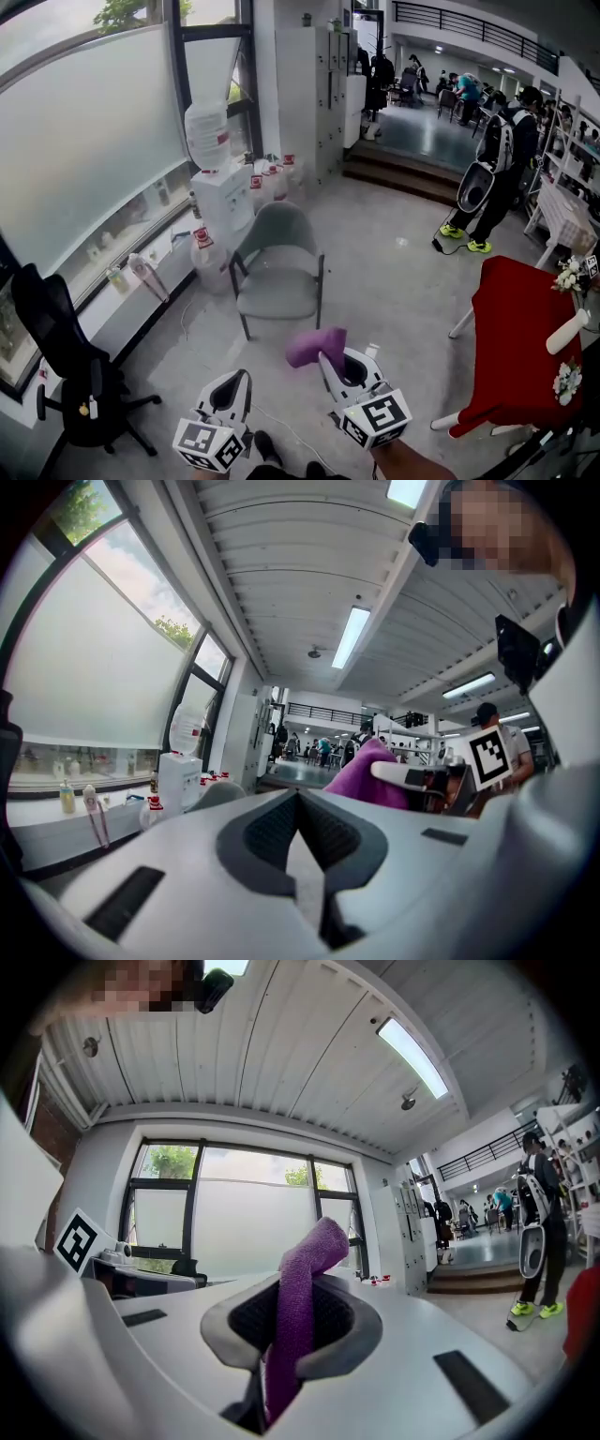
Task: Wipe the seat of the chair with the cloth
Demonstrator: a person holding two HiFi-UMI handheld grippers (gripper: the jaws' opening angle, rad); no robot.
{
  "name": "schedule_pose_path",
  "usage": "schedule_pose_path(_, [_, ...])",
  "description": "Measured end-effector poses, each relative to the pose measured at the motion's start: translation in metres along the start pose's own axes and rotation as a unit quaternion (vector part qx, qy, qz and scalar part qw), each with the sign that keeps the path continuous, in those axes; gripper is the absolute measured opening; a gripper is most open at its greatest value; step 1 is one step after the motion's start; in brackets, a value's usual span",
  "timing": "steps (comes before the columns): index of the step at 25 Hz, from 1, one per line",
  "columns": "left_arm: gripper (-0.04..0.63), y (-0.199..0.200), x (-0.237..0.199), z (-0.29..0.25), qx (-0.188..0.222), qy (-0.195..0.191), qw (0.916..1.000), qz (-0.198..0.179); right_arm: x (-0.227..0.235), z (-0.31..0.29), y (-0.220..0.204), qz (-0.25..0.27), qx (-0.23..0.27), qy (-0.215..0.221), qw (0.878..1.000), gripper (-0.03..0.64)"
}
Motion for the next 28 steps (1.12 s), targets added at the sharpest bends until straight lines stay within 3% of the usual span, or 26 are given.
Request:
schedule_pose_path(5, [0.005,0.005,-0.036,-0.038,-0.002,-0.015,0.9998,0.009,0.015,-0.047,0.001,0.002,-0.009,-0.015,1.000,0.044])
schedule_pose_path(15, [0.005,0.045,-0.128,-0.111,0.017,-0.057,0.9982,-0.008,0.034,-0.149,0.025,0.005,-0.017,-0.058,0.998,0.044])
schedule_pose_path(28, [0.005,0.069,-0.233,-0.162,0.013,-0.085,0.9963,0.001,0.036,-0.253,0.048,0.012,-0.025,-0.095,0.995,0.044])
Point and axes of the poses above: the fingertips, and each gripper's own axes: z backward along the fingers, x to its right, y out of its top, the point moved 7 cm from there along z, backward along the fingers, and after that the axes turned 11 degrees about -x, right-handed, at the moved point
